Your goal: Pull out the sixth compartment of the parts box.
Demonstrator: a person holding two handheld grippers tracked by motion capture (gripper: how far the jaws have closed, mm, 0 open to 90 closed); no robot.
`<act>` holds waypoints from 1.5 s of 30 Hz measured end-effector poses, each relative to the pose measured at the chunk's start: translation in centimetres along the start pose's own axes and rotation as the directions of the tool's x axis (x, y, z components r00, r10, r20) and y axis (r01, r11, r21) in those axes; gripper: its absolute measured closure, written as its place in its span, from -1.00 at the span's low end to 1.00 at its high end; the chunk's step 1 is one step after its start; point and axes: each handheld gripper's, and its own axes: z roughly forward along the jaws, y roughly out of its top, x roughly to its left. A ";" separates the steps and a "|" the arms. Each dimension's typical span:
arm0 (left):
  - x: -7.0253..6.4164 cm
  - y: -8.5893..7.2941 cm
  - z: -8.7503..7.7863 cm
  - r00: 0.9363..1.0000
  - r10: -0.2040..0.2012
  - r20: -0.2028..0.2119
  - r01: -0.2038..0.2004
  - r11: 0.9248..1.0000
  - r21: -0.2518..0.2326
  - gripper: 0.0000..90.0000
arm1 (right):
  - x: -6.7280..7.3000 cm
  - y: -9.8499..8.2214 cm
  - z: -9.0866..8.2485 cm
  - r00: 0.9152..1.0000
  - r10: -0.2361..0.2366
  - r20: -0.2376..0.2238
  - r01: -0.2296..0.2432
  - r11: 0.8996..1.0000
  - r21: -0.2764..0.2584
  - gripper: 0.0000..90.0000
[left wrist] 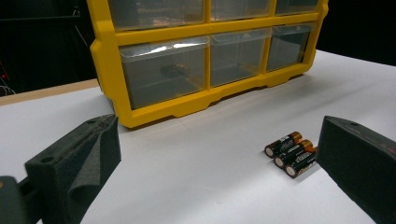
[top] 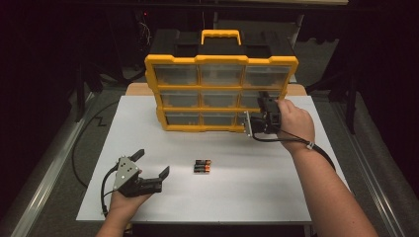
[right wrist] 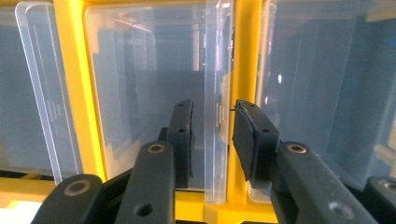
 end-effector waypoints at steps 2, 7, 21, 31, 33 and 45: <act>0.0 0.0 0.0 1.000 -0.002 0.001 0.002 1.000 -0.001 -0.98 | 0.0 0.0 0.3 1.000 -0.004 0.004 0.004 1.000 0.005 0.60; 0.0 0.0 0.0 1.000 -0.001 0.006 0.001 1.000 0.000 -0.97 | 0.2 0.1 0.4 1.000 -0.006 0.004 0.006 1.000 0.029 0.65; -0.2 0.0 -0.1 1.000 0.001 0.008 -0.001 1.000 -0.003 -0.97 | 1.3 1.2 0.7 0.993 -0.053 0.101 0.043 0.994 0.099 0.70; -0.3 0.1 -0.2 1.000 0.001 0.008 -0.001 1.000 -0.006 -0.97 | 1.5 1.4 0.7 0.991 -0.046 0.125 0.031 0.993 0.118 0.78; -0.3 0.1 -0.2 1.000 0.001 0.008 -0.001 1.000 -0.009 -0.97 | 1.4 1.5 0.8 0.991 -0.037 0.126 0.022 0.993 0.118 0.79; -0.2 0.1 -0.2 1.000 -0.002 0.007 0.002 1.000 -0.009 -0.97 | 1.1 1.5 0.5 0.996 -0.002 0.089 -0.008 0.992 0.122 0.80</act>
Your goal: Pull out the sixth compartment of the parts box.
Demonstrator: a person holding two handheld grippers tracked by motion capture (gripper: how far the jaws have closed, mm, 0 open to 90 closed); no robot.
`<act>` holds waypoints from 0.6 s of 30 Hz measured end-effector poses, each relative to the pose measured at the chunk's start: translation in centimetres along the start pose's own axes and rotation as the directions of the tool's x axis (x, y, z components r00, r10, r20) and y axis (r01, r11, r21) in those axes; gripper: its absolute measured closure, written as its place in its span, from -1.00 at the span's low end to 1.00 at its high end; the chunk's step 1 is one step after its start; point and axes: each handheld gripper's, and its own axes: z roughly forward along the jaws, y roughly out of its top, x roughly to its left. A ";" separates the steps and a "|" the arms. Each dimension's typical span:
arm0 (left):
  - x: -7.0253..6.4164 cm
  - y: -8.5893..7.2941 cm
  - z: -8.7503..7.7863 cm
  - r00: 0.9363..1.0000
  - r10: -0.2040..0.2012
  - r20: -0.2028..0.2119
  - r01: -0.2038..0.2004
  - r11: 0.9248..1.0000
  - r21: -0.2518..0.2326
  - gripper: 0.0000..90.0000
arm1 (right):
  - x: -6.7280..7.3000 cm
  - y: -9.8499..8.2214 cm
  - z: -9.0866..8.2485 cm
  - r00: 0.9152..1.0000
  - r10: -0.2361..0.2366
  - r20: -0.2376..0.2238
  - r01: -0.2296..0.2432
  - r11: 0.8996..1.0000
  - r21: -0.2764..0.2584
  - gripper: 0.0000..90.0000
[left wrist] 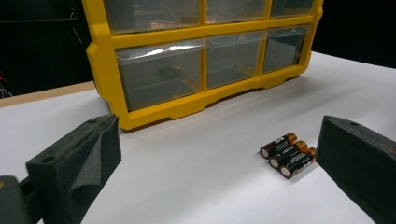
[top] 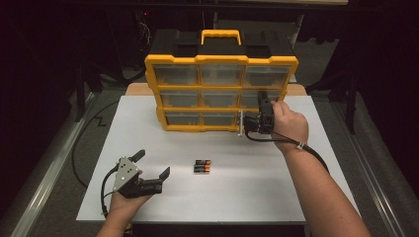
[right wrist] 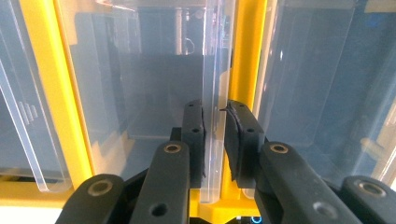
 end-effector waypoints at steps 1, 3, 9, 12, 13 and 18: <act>0.0 0.0 0.0 1.000 0.000 0.000 0.000 1.000 0.000 -0.97 | 0.0 0.0 0.0 1.000 0.000 0.000 0.000 1.000 0.000 0.80; 0.0 0.0 0.0 1.000 0.002 0.001 -0.002 1.000 0.002 -0.97 | -0.1 0.0 -0.1 1.000 -0.015 0.008 0.015 1.000 -0.011 0.80; 0.0 0.0 0.0 1.000 0.002 0.002 -0.002 1.000 0.000 -0.97 | -0.2 -0.1 -0.5 1.000 -0.016 -0.004 0.016 1.000 -0.015 0.80; 0.0 0.0 0.0 1.000 0.001 0.002 -0.001 1.000 0.001 -0.97 | -0.4 -0.2 -0.8 1.000 -0.018 -0.012 0.018 1.000 -0.019 0.80; 0.0 0.0 0.0 1.000 0.002 0.002 -0.002 1.000 0.001 -0.97 | -0.3 -0.3 -1.0 1.000 -0.007 -0.020 0.007 1.000 -0.014 0.80; 0.0 0.0 0.0 1.000 0.001 0.002 -0.001 1.000 -0.001 -0.97 | -0.5 -0.4 -1.4 0.999 -0.015 -0.030 0.014 1.000 -0.022 0.80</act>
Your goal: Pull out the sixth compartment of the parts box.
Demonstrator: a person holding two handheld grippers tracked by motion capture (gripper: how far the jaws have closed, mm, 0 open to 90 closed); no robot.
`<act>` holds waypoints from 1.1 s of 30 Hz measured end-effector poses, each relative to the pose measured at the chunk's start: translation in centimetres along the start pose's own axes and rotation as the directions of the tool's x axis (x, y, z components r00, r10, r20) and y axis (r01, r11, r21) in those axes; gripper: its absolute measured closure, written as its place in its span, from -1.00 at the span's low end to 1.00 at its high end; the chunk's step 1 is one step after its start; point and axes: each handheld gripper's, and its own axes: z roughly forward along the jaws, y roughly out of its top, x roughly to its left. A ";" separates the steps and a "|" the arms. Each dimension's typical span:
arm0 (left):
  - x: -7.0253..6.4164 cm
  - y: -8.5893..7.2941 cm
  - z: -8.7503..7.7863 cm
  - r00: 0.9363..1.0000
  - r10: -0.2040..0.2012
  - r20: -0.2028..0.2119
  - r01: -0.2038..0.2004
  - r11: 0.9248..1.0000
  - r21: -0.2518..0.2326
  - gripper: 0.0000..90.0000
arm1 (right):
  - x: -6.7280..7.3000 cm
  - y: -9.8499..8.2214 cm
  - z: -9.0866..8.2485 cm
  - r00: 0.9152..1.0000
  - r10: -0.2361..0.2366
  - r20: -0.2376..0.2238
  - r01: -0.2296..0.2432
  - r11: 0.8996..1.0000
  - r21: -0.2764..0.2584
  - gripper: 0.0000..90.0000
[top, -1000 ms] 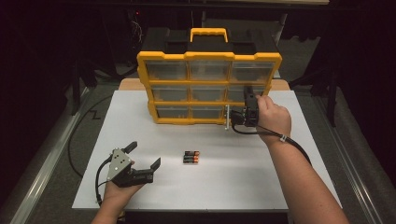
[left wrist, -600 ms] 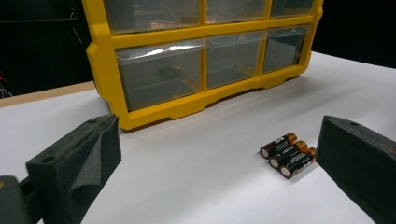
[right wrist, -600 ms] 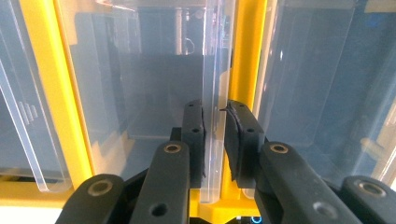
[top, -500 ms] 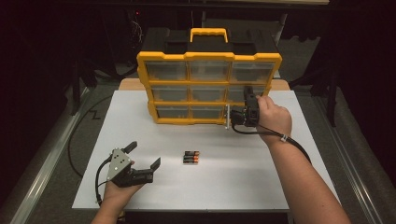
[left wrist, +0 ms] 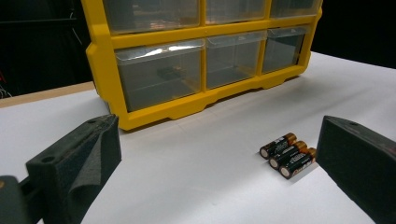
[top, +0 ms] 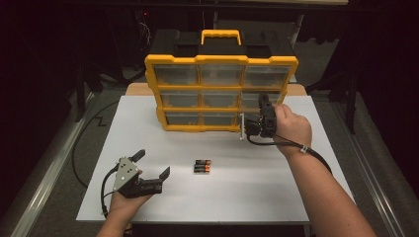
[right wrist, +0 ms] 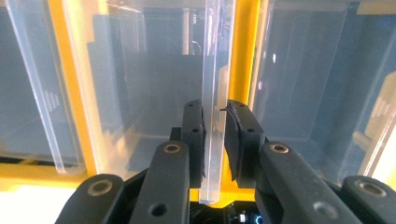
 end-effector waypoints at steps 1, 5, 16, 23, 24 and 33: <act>0.0 0.0 0.0 1.000 0.000 0.000 0.000 1.000 -0.001 -0.97 | -0.1 0.0 -0.1 1.000 -0.004 -0.003 0.004 1.000 -0.001 0.80; 0.0 0.0 0.0 1.000 0.000 0.000 0.000 1.000 -0.001 -0.97 | -0.2 -0.1 -0.6 1.000 -0.003 -0.012 0.002 1.000 -0.005 0.79; 0.0 0.0 0.0 1.000 0.001 0.004 -0.001 1.000 -0.002 -0.97 | -0.3 -0.2 -2.0 1.000 -0.006 -0.023 0.006 1.000 -0.011 0.79; 0.0 0.0 0.0 1.000 0.002 0.006 -0.002 1.000 -0.003 -0.97 | -0.3 -0.3 -2.7 1.000 -0.008 -0.027 0.008 1.000 -0.013 0.79; 0.0 0.0 0.0 1.000 0.002 0.006 -0.002 1.000 -0.003 -0.97 | -0.3 -0.3 -2.7 1.000 -0.004 -0.029 0.004 1.000 -0.013 0.79; 0.0 0.0 0.0 1.000 0.005 0.009 -0.005 1.000 0.000 -0.97 | -0.3 -0.5 -3.6 0.999 -0.013 -0.035 0.012 1.000 -0.022 0.78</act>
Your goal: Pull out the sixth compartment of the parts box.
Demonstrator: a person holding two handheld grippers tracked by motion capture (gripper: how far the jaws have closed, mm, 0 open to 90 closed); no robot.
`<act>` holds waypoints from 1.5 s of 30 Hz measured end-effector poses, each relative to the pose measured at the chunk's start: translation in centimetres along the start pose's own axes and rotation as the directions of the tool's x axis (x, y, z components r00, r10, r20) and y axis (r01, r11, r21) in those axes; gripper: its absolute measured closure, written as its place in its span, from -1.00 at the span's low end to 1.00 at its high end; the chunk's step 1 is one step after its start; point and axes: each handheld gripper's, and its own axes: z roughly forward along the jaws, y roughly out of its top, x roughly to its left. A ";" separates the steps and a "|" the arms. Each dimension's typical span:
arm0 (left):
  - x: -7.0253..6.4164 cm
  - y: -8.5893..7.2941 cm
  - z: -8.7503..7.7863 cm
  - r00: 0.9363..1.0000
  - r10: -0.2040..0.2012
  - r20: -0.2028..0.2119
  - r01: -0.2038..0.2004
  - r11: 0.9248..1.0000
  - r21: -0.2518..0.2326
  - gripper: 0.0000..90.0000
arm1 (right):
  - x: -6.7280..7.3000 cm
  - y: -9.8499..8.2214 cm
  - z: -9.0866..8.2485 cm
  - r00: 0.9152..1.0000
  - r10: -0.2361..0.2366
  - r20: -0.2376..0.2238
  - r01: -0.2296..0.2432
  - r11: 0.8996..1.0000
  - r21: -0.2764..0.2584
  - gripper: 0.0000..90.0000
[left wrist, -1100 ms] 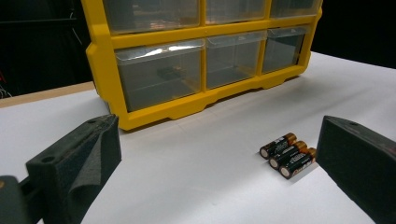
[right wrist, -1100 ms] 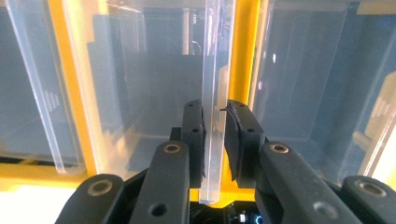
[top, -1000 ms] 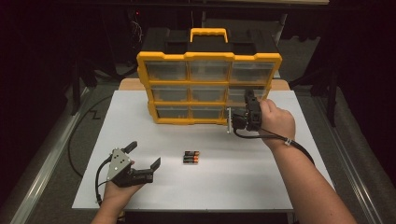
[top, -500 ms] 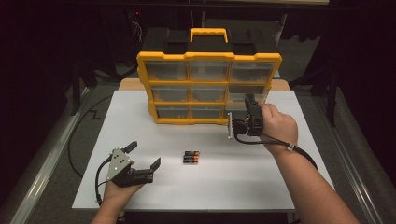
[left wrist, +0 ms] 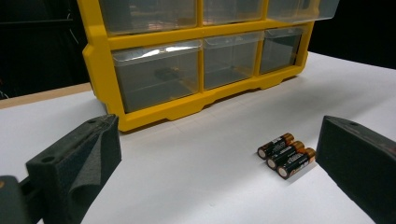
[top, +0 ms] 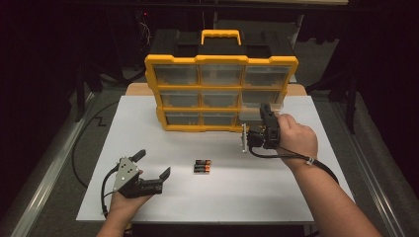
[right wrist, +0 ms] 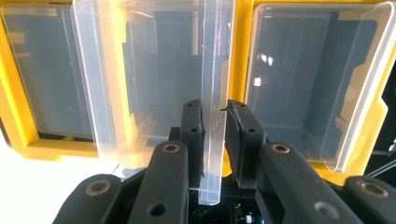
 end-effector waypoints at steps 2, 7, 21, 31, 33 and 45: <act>0.0 0.0 0.0 1.000 -0.001 0.001 0.001 1.000 0.000 -0.97 | 0.1 0.0 -0.2 1.000 0.010 -0.006 -0.010 1.000 0.001 0.78; 0.0 0.0 0.0 1.000 0.001 0.004 -0.001 1.000 -0.001 -0.97 | 0.0 -0.1 -0.5 1.000 0.007 -0.010 -0.007 1.000 0.000 0.78; 0.0 0.0 0.0 1.000 -0.002 0.004 0.002 1.000 -0.001 -0.97 | 0.0 -0.1 -1.4 1.000 0.010 -0.019 -0.010 1.000 0.003 0.78; 0.0 0.0 0.0 1.000 -0.002 0.006 0.002 1.000 -0.002 -0.97 | 0.1 -0.1 -2.2 1.000 0.014 -0.022 -0.014 1.000 0.000 0.78; 0.0 0.0 0.0 1.000 -0.002 0.005 0.002 1.000 -0.002 -0.97 | 0.1 -0.1 -2.4 1.000 0.013 -0.021 -0.013 1.000 0.004 0.78; 0.0 0.0 -0.1 1.000 -0.003 0.003 0.003 1.000 -0.001 -0.97 | 0.4 -0.2 -3.3 1.000 0.019 -0.023 -0.018 1.000 0.008 0.78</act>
